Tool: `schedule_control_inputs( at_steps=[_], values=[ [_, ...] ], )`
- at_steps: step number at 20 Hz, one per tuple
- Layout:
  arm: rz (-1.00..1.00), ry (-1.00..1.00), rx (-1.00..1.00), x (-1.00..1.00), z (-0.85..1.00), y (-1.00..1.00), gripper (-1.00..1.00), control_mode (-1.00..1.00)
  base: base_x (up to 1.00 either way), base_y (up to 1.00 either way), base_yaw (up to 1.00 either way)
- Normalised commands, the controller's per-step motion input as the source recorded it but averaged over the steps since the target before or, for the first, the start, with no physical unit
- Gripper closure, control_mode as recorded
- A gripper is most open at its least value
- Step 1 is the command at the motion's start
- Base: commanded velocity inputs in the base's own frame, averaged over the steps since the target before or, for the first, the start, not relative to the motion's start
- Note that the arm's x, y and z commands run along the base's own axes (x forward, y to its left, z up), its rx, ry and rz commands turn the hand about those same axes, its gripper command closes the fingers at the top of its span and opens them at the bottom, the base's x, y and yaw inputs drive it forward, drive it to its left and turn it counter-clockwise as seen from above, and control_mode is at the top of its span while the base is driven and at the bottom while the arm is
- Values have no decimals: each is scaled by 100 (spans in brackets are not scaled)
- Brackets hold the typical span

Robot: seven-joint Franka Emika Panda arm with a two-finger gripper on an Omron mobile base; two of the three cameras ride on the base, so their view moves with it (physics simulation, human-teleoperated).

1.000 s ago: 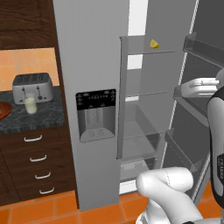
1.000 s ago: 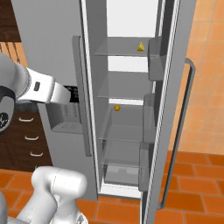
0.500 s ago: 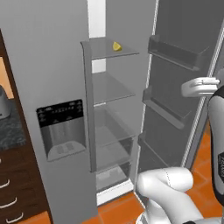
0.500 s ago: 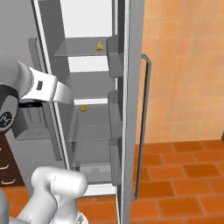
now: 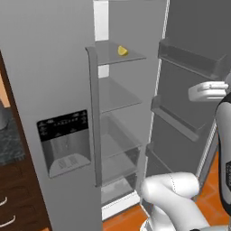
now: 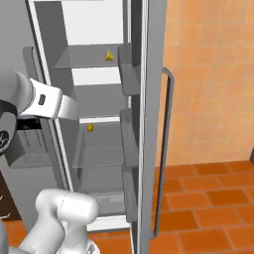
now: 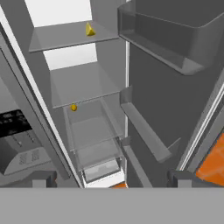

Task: Grab a lemon wedge from the fridge and one ice cube from the ice bowl, and put them in the glass of lemonade.

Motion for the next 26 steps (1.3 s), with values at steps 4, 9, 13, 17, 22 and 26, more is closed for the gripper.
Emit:
schedule_control_inputs(
  at_steps=[4,9,13,17,22,26],
  values=[
    [0,0,0,0,0,0,-100,100,84,56,3],
    [0,0,0,0,0,0,-100,100,77,30,0],
    [0,0,0,0,0,0,-100,100,31,-16,1],
    [0,0,0,0,0,0,-100,100,43,-10,16],
    [0,0,0,0,0,0,-100,100,32,-13,14],
    [0,0,0,0,0,0,-100,100,0,0,0]
  ],
)
